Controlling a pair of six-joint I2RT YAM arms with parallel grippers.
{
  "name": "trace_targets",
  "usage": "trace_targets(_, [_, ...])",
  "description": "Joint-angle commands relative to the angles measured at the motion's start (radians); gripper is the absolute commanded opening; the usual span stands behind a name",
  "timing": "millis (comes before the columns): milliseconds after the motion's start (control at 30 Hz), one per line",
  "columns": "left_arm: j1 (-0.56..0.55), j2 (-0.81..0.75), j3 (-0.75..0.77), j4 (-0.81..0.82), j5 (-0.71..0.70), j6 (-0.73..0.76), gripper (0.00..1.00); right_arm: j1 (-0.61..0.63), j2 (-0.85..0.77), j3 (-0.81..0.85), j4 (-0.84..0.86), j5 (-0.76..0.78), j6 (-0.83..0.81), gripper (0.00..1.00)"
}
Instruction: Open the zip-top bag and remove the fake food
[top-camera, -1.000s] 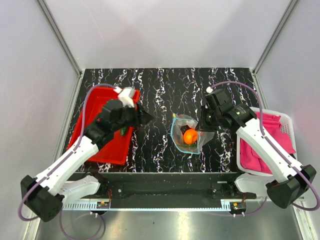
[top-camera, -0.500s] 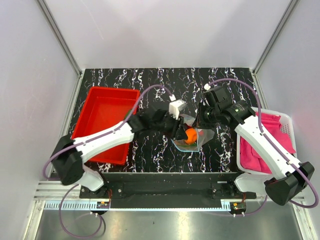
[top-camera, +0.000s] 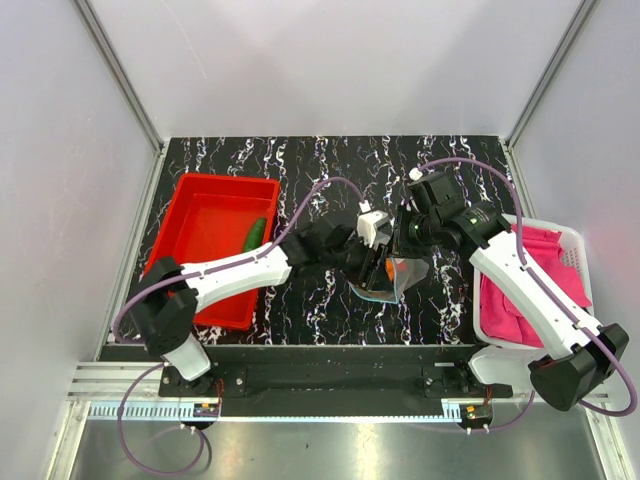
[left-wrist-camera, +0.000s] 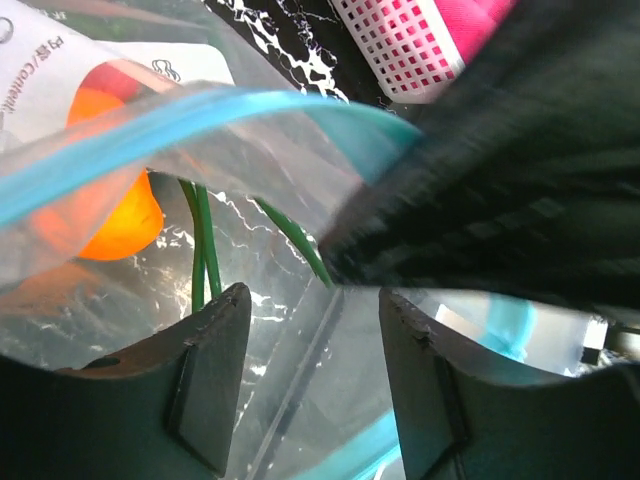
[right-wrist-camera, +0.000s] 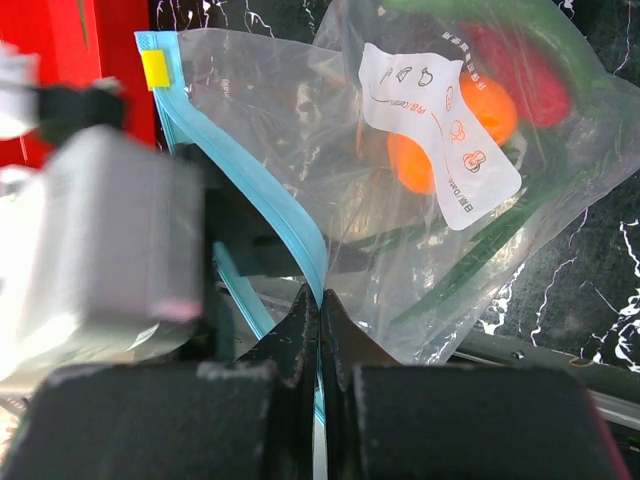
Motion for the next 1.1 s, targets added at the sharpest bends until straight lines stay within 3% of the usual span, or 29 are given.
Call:
trace_targets(0, [-0.016,0.042,0.0,0.098,0.03,-0.038,0.57,-0.005,-0.032,0.011,0.034,-0.016,0.024,0.0])
trace_targets(367, [-0.021,0.112,-0.021,0.215,0.01,-0.076,0.56,-0.005,-0.046,-0.012,0.034,-0.026,0.029,0.0])
trace_targets(567, [-0.023,0.123,-0.019,0.223,0.039,-0.078,0.36,-0.005,-0.049,-0.025,0.033,-0.027,0.026,0.0])
trace_targets(733, [-0.024,0.099,-0.024,0.206,0.029,-0.062,0.03,-0.005,-0.054,-0.026,0.034,-0.022,0.023,0.0])
trace_targets(1067, [-0.023,-0.062,0.016,-0.01,-0.097,0.057,0.0,-0.006,-0.095,-0.091,0.033,0.032,0.0,0.0])
